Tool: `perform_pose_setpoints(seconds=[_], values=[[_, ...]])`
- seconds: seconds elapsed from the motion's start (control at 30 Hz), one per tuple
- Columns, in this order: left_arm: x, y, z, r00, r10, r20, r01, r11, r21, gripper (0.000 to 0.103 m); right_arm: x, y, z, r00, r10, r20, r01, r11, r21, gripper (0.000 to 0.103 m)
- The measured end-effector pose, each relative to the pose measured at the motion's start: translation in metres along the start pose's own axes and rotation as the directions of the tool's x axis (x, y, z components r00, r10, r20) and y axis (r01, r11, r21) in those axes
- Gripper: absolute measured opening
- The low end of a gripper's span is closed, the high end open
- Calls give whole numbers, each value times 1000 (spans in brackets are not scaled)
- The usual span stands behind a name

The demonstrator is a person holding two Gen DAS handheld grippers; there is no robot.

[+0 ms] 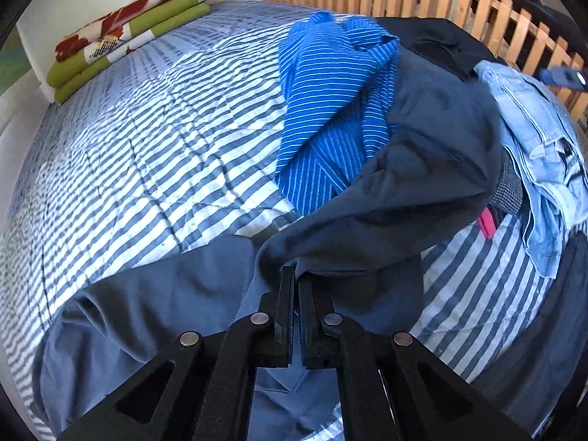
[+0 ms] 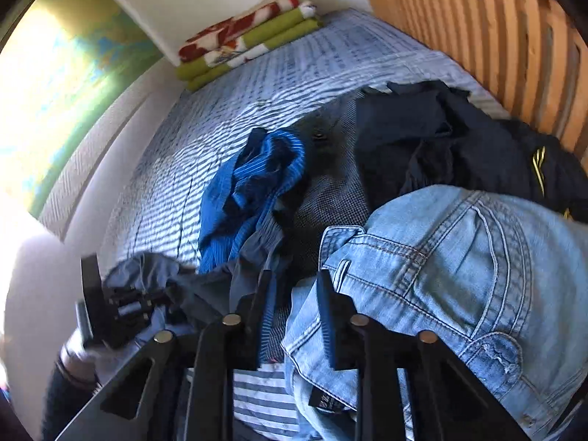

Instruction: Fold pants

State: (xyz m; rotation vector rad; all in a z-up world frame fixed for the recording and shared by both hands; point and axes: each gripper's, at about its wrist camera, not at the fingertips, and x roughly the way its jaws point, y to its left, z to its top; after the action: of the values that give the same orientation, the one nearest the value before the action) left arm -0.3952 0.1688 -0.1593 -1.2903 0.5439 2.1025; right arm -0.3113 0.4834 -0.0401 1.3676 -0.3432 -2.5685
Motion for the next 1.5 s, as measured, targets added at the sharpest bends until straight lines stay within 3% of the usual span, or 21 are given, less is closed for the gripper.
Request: perform_pose_setpoints(seconds=[0.07,0.23,0.4,0.5,0.53,0.57,0.6,0.67,0.77,0.83,1.0,1.17,1.23,1.27,1.37,1.43,1.5], values=[[1,2,-3,1000,-2,5,2,1000,-2,1,0,19,-9,998,-55,15,57,989,-139,52],[-6,0,-14,1000,-1,21,1,1000,13,1,36,52,4,991,-132,-8,125,954,-271,52],[-14,-2,-22,1000,0,25,-1,999,34,1,104,42,40,984,-154,-92,133,971,-197,52],[-23,-3,-23,999,10,36,-11,999,44,1,140,39,41,962,-184,-203,149,973,-177,52],[-28,-3,-24,999,13,44,-15,999,37,1,148,38,37,948,-217,-234,176,967,-184,43],[-34,0,-24,998,15,56,-17,1000,26,1,149,39,33,937,-251,-243,205,958,-198,27],[-40,1,-24,998,11,67,-12,1000,14,1,144,41,30,937,-251,-244,205,958,-200,9],[-59,4,-25,995,-7,95,7,1000,-2,1,118,50,25,961,-206,-184,172,968,-184,4],[-91,2,-25,990,-9,140,10,1000,-6,1,53,60,24,985,-158,-72,147,980,-137,4],[-114,-2,-26,985,-17,174,18,1000,-8,1,6,64,22,989,-148,7,148,983,-111,4],[-161,-28,-33,971,-81,224,80,997,13,1,-89,62,5,982,-153,112,156,988,-17,4],[-193,-85,-68,960,-152,236,136,987,84,4,-156,53,-48,974,-174,148,170,985,37,4],[-193,-102,-94,958,-192,210,177,980,91,9,-163,50,-82,965,-225,136,224,974,24,4],[-189,-107,-110,962,-205,182,194,978,76,18,-159,46,-101,959,-256,125,256,967,14,4],[-177,-107,-157,974,-195,117,193,981,23,21,-119,20,-141,945,-324,-40,325,946,21,4],[-172,-90,-185,985,-149,84,152,988,-33,21,-89,2,-153,905,-412,-101,416,909,19,4],[-177,-54,-214,988,-127,88,139,979,-152,21,-75,-12,-155,872,-473,-126,478,878,12,6]])
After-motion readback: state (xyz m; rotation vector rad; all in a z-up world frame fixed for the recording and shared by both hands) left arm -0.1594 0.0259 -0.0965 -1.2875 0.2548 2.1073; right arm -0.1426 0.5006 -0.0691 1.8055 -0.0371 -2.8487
